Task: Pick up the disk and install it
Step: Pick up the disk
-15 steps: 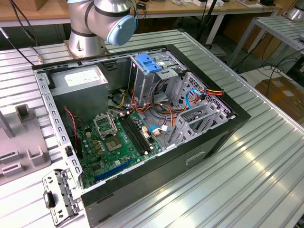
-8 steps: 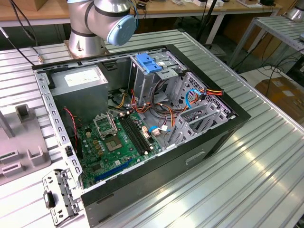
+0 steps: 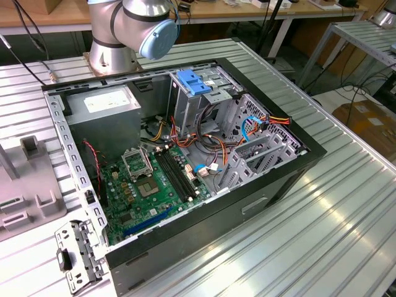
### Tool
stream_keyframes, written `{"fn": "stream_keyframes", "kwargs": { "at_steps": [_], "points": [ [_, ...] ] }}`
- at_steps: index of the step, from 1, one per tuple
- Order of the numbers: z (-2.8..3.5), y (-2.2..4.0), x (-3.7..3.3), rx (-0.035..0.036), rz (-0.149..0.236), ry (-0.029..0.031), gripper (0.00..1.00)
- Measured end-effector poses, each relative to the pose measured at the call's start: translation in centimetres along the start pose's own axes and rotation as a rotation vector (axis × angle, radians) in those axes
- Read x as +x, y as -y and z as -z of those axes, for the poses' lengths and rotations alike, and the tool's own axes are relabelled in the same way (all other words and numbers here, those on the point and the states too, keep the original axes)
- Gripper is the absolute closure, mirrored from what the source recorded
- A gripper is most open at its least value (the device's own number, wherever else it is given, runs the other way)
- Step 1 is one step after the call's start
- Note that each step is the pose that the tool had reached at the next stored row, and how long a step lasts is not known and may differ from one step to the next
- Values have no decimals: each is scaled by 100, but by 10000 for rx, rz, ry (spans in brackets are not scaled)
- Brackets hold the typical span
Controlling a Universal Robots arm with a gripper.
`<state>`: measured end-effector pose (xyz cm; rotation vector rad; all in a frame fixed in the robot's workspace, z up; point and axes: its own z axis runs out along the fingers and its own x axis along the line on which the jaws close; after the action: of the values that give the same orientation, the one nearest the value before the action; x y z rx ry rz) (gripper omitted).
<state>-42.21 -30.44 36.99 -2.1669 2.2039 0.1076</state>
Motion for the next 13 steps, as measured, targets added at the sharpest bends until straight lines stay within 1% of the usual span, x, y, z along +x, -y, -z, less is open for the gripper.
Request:
{"fn": "stream_keyframes", "kwargs": {
  "at_steps": [13],
  "points": [
    [62,-1,-5,0,0,7,63]
  ]
}}
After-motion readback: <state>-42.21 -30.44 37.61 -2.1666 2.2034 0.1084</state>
